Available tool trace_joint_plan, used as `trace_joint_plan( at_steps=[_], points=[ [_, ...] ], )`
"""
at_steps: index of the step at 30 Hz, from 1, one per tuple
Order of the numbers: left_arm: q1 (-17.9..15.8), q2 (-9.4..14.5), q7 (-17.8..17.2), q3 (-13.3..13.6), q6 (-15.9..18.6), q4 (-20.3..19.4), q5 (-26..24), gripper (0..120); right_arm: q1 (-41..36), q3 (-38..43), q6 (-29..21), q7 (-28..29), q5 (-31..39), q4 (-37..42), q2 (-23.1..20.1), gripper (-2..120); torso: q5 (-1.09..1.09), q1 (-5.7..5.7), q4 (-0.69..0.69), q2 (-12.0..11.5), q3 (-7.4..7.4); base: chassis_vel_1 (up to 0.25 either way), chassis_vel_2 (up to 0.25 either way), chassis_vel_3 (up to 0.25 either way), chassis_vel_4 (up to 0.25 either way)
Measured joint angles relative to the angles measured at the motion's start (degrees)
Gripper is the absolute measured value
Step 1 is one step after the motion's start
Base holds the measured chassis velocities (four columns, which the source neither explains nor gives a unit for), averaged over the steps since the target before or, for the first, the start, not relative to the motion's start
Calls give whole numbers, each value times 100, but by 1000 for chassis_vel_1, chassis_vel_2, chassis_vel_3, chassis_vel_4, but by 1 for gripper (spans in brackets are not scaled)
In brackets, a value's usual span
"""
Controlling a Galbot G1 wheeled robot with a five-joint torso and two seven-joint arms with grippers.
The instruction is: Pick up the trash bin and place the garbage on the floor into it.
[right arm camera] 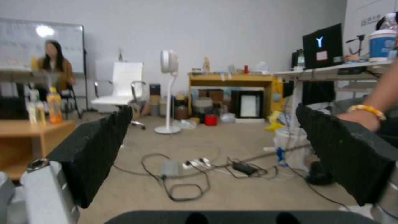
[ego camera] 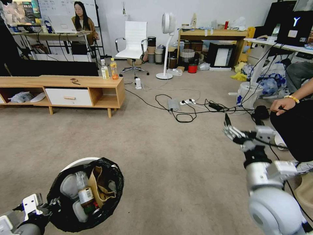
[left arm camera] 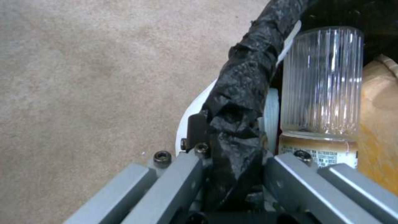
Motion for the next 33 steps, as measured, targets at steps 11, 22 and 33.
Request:
trace_joint_plan(
  at_steps=[11,22,33],
  points=[
    [-7,48,17,139,0,58,-24,1,-1056,78,253,-133,-849,234,352,100,-1,0,1,0,0,0,0,0,0],
    [17,185,-162,150,-1,334,-405,1,-1219,75,270,-172,-976,313,407,100,-1,0,0,0,0,0,0,0,0],
    [-61,-21,-95,288,-1,198,-251,1,-1365,73,429,-292,-1132,323,619,100,-1,0,0,0,0,0,0,0,0]
  ],
)
